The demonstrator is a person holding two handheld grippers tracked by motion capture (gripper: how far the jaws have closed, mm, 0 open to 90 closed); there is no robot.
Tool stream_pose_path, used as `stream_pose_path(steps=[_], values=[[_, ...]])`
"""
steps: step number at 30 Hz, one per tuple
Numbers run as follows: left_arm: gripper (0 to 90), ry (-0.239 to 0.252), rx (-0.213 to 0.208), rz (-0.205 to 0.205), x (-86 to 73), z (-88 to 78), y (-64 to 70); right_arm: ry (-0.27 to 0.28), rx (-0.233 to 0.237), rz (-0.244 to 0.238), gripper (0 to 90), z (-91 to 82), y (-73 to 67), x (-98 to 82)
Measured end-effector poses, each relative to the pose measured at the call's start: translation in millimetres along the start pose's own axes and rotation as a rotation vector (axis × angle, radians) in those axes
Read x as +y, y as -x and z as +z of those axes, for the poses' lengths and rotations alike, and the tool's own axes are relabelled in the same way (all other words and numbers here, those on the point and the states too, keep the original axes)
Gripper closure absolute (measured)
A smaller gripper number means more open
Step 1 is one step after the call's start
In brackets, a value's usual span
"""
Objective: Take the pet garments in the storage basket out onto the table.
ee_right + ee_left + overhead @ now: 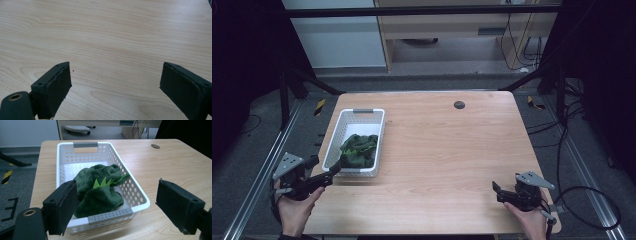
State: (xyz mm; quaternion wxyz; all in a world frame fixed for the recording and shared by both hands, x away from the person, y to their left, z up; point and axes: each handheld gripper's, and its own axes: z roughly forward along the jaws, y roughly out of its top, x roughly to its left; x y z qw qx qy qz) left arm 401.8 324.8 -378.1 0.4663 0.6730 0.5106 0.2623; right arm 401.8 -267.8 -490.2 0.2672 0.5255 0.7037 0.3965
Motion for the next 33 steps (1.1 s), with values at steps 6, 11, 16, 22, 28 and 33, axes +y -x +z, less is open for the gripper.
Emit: stream_pose_path(steps=[6,11,16,22,28,33], values=[[16.8,-0.013,0.003,0.006,9.8,11.2,-2.0,-0.012,0.003,0.007,9.9,0.8,-1.1,0.0],[16.8,-0.017,-0.006,0.011,18.0,15.5,-2.4,-0.010,-0.004,-0.003,9.9,1.0,-1.2,-0.2],[16.8,-0.027,-0.002,0.032,28.7,19.7,-0.5,-0.011,-0.007,-0.002,9.9,1.7,-0.2,0.0],[16.8,-0.060,-0.001,0.049,37.1,30.1,1.5,-0.012,-0.006,-0.005,9.9,2.2,-0.2,0.3],[16.8,-0.090,0.001,0.063,42.8,36.8,1.6,-0.016,-0.004,-0.002,9.9,2.5,0.3,0.2],[16.9,-0.120,-0.001,0.077,47.5,42.7,1.6,-0.023,0.001,0.000,9.9,3.6,0.5,0.0]])
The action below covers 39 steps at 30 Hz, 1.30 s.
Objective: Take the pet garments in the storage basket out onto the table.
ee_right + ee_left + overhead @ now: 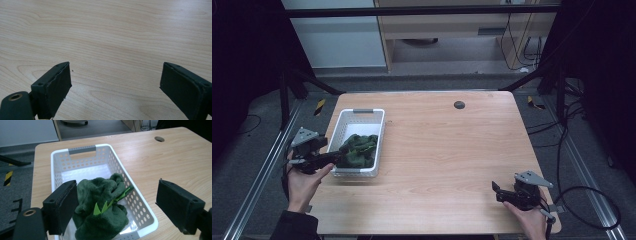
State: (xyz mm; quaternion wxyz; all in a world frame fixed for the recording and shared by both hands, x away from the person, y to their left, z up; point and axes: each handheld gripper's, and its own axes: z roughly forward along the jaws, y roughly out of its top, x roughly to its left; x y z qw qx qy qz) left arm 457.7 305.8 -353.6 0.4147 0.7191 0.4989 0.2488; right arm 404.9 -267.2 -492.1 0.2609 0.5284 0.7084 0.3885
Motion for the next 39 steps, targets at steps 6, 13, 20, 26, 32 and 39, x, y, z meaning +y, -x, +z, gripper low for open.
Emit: stream_pose_path(steps=[6,13,20,26,32,39], values=[[16.9,-0.032,0.007,0.018,4.5,7.9,-0.4,-0.004,0.006,0.007,9.9,0.0,0.0,0.2],[16.9,-0.064,-0.003,0.027,8.8,19.0,-2.9,-0.005,0.009,0.010,9.9,0.2,0.2,0.2],[17.1,-0.097,0.002,0.027,10.6,29.0,-6.6,-0.007,0.015,0.012,9.9,-0.1,-0.1,0.2],[17.1,-0.148,0.009,0.041,8.5,41.8,-7.9,-0.009,0.014,0.007,9.9,0.7,0.0,-0.1],[17.4,-0.192,0.016,0.054,6.2,51.3,-8.9,-0.014,0.019,0.001,9.9,1.7,0.0,-0.4],[20.1,-0.226,0.017,0.070,2.8,60.0,-8.3,-0.017,0.022,0.002,9.9,2.4,0.2,-0.5]])
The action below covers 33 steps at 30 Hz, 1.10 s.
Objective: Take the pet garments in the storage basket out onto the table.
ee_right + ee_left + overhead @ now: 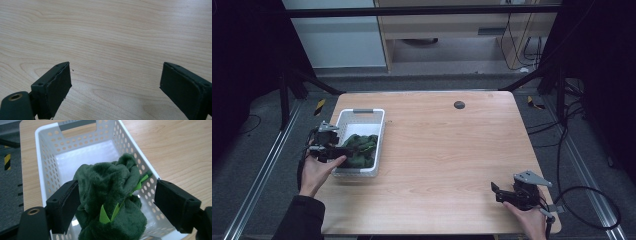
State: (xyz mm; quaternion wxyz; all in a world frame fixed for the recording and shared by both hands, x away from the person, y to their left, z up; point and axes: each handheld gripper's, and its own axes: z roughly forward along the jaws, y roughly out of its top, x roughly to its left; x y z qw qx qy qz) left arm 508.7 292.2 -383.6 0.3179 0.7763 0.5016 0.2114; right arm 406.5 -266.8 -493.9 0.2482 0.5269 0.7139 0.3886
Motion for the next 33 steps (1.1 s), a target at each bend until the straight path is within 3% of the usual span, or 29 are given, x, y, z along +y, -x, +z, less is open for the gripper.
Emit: stream_pose_path(steps=[10,20,28,33], values=[[23.3,-0.062,0.017,0.031,-1.7,17.2,1.1,-0.002,0.008,0.007,10.3,-0.8,-0.2,0.3],[31.8,-0.113,0.033,0.041,-4.5,29.8,0.4,-0.009,0.013,0.008,10.9,-0.3,0.2,0.0],[40.3,-0.147,0.034,0.039,-6.6,37.3,0.3,-0.012,0.016,0.003,11.1,0.1,0.4,-0.1],[50.1,-0.166,0.025,0.034,-8.3,41.0,0.1,-0.015,0.016,-0.004,11.0,1.0,0.5,-0.4]])
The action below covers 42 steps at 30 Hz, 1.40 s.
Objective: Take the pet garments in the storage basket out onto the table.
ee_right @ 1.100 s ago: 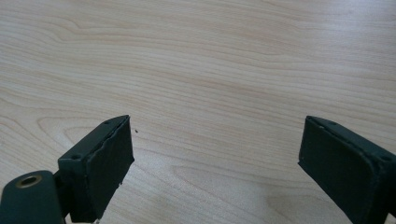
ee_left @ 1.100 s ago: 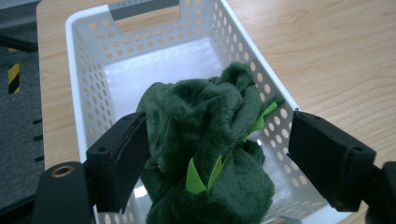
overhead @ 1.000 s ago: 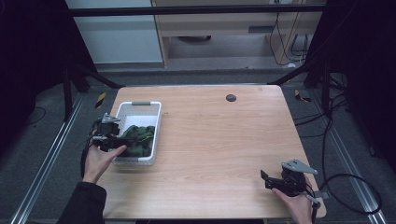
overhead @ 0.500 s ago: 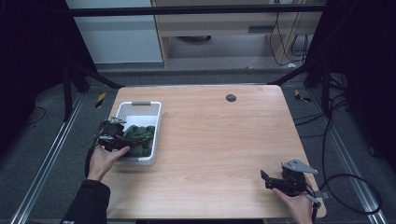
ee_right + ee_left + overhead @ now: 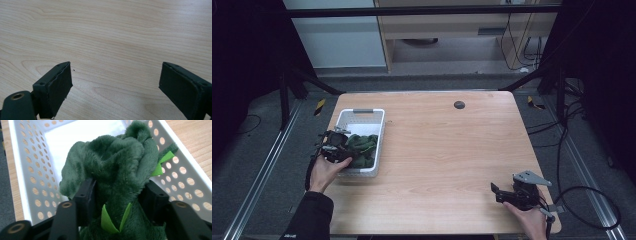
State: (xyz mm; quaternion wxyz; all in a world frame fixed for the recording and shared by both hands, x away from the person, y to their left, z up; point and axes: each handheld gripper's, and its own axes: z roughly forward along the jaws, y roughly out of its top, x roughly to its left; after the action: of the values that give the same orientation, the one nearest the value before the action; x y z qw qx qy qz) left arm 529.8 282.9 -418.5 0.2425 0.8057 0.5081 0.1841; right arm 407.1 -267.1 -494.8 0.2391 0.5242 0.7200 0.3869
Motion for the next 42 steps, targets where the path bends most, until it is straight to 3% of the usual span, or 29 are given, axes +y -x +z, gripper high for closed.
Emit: stream_pose_path(steps=[7,19,28,42], values=[[61.6,-0.042,0.016,0.006,-1.4,3.6,0.3,-0.006,0.005,0.003,10.8,0.0,-0.5,0.1],[77.0,-0.075,-0.004,0.009,1.9,2.1,2.2,-0.009,0.002,-0.008,10.6,1.0,-0.4,-0.2],[79.5,-0.028,-0.027,0.014,7.7,-11.2,6.6,-0.010,0.004,-0.008,10.6,1.1,-0.2,-0.1],[80.5,0.071,-0.046,0.034,25.9,-52.7,15.0,-0.012,0.005,-0.009,10.6,1.1,-0.4,-0.1]])
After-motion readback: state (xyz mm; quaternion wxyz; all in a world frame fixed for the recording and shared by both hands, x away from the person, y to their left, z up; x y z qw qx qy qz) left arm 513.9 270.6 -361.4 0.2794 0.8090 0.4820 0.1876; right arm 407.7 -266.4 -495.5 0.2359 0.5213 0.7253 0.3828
